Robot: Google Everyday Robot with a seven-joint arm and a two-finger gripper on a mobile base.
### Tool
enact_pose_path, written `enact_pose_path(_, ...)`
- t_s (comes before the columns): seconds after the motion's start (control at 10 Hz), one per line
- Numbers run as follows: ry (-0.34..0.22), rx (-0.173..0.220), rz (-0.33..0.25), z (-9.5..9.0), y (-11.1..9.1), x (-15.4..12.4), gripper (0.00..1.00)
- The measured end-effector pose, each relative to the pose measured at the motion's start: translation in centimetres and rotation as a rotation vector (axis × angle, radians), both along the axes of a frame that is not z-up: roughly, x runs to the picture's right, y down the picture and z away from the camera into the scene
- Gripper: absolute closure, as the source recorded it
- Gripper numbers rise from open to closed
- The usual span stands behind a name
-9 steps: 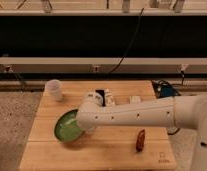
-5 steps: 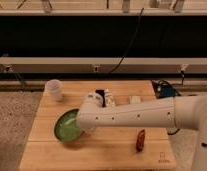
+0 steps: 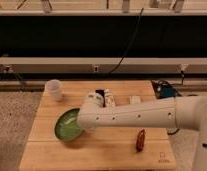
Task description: Drag the ceramic bowl in a circle
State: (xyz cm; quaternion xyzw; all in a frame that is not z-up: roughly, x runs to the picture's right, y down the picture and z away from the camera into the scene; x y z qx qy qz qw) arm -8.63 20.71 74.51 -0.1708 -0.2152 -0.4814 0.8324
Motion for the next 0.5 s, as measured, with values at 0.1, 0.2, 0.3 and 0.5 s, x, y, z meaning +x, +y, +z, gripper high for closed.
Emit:
enact_pose_path(0.1, -0.003, 0.003, 0.001, 0.02, -0.09, -0.18, 1.0)
enact_pose_path(0.2, -0.004, 0.005, 0.002, 0.06, -0.2, -0.18, 1.0)
enact_pose_path(0.3, -0.006, 0.008, 0.003, 0.12, -0.31, -0.17, 1.0)
enact_pose_path(0.5, -0.009, 0.014, 0.003, 0.25, -0.47, -0.02, 1.0)
